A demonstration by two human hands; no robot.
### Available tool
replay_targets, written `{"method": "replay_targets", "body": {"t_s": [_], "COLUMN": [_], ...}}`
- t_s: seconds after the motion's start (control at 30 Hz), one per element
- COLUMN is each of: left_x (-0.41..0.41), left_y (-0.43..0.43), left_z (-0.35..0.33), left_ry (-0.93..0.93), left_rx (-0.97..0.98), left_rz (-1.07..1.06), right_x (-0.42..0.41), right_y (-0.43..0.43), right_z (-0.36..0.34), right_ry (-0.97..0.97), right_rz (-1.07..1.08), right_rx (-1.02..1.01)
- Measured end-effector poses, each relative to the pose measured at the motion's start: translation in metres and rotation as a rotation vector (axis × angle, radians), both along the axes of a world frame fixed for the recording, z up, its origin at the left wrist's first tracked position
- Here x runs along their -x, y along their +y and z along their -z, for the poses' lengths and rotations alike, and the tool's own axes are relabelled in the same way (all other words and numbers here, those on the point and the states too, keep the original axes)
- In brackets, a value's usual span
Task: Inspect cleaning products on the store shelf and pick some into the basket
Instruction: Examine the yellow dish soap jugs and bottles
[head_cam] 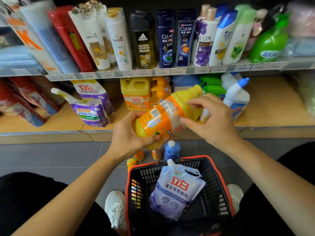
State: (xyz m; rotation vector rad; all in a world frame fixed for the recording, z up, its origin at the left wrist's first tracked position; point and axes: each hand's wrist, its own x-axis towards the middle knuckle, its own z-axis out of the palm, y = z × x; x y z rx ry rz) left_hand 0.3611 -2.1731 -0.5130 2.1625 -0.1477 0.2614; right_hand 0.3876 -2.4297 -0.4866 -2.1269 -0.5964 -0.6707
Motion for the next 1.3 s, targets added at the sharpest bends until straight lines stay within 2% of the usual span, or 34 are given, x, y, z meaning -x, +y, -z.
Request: {"method": "replay_targets", "body": {"t_s": [0.07,0.17,0.27,0.43,0.47,0.6,0.67,0.73,0.83,1.0,1.13,1.3], "left_x": [0.002,0.008,0.012,0.008,0.007,-0.001,-0.002,0.000,0.005,0.008,0.008,0.005], "left_y": [-0.005,-0.016,-0.025,-0.028,-0.026,-0.017,-0.015,-0.014,-0.012,-0.010,-0.008,-0.006], "left_z": [-0.004,-0.005,0.001,0.008,0.008,0.005,0.004,0.004,0.008,0.011,0.009,0.005], "left_ry": [-0.014,-0.104,-0.141,-0.062,-0.051,0.025,-0.009,-0.074,-0.209,-0.411,-0.393,-0.287], "left_rx": [-0.176,-0.371,-0.434,-0.428,-0.351,0.160,0.249,0.244,0.128,-0.060,-0.029,-0.010], "left_rz": [0.033,0.106,0.198,0.259,0.280,0.280,0.258,0.231,0.219,0.191,0.143,0.164], "right_x": [-0.002,-0.004,-0.007,-0.009,-0.010,-0.013,-0.013,-0.013,-0.011,-0.007,-0.003,0.000], "right_y": [0.003,0.004,0.002,-0.003,-0.004,-0.010,-0.008,-0.003,0.003,0.011,0.014,0.015], "right_z": [-0.004,0.003,0.017,0.033,0.035,0.045,0.048,0.049,0.047,0.043,0.045,0.047], "right_ry": [-0.037,0.112,0.361,0.495,0.538,0.691,0.715,0.710,0.715,0.705,0.724,0.707], "right_rz": [-0.120,-0.170,-0.182,-0.222,-0.230,-0.298,-0.304,-0.292,-0.251,-0.200,-0.207,-0.220], "right_rx": [0.264,0.644,0.785,0.577,0.505,0.166,0.050,-0.023,-0.131,-0.177,-0.194,-0.207]}}
